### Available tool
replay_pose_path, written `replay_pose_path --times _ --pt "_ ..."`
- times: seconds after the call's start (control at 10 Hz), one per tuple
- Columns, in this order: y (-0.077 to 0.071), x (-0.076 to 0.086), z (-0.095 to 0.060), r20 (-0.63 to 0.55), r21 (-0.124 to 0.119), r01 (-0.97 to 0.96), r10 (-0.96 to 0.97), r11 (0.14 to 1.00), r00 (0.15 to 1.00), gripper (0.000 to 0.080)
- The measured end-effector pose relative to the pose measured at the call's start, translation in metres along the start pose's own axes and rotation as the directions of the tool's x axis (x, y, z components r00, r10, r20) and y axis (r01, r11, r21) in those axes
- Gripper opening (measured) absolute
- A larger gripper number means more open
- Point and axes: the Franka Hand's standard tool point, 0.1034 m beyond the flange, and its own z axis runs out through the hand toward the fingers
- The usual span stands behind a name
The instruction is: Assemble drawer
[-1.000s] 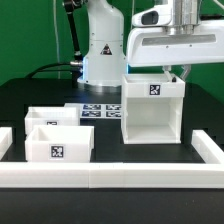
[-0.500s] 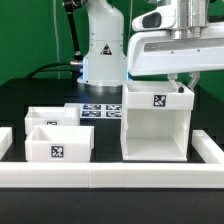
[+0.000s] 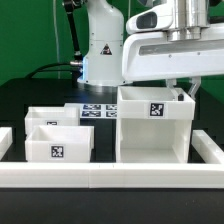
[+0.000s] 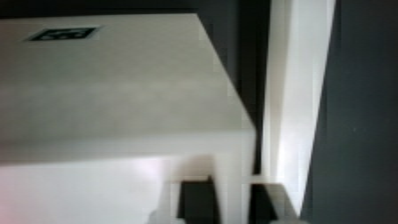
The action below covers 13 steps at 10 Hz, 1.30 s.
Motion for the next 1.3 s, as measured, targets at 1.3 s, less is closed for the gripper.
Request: replay_pose_path --times 1.3 --pt "-0.005 0.025 -0.005 -0.073 0.083 -0.618 0.623 0.782 0.779 0.0049"
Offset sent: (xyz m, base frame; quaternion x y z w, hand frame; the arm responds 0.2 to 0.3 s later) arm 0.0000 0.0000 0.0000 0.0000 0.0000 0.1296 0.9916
